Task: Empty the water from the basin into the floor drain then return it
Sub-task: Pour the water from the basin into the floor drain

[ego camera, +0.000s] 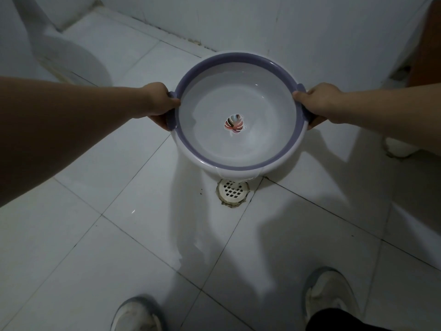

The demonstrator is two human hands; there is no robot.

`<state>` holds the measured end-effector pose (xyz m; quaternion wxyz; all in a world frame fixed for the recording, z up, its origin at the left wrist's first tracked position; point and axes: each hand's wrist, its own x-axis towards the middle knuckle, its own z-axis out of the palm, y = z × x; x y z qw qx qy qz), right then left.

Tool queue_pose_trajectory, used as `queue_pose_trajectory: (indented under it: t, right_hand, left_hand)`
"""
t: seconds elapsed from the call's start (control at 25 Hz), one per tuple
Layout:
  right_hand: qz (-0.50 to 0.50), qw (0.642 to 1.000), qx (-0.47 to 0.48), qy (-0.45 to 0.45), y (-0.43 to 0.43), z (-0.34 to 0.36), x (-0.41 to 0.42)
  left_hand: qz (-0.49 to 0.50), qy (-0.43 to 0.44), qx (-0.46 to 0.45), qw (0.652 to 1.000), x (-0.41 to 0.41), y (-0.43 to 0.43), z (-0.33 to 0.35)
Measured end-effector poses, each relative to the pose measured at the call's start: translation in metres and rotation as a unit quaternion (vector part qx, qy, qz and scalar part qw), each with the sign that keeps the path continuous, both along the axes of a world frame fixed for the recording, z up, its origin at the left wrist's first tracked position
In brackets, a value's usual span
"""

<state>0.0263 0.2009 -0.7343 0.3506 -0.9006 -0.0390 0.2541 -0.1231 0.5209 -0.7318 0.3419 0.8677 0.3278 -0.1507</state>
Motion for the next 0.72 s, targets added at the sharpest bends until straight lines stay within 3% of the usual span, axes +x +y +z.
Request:
queue_pose_trajectory:
  t: [0.72]
  right_hand:
    - [0.004,1.000,-0.011,-0.001,-0.0012,-0.0022,0.0011]
  left_hand:
    - [0.001,0.000,-0.003,1.000,-0.0007,-0.0028,0.0006]
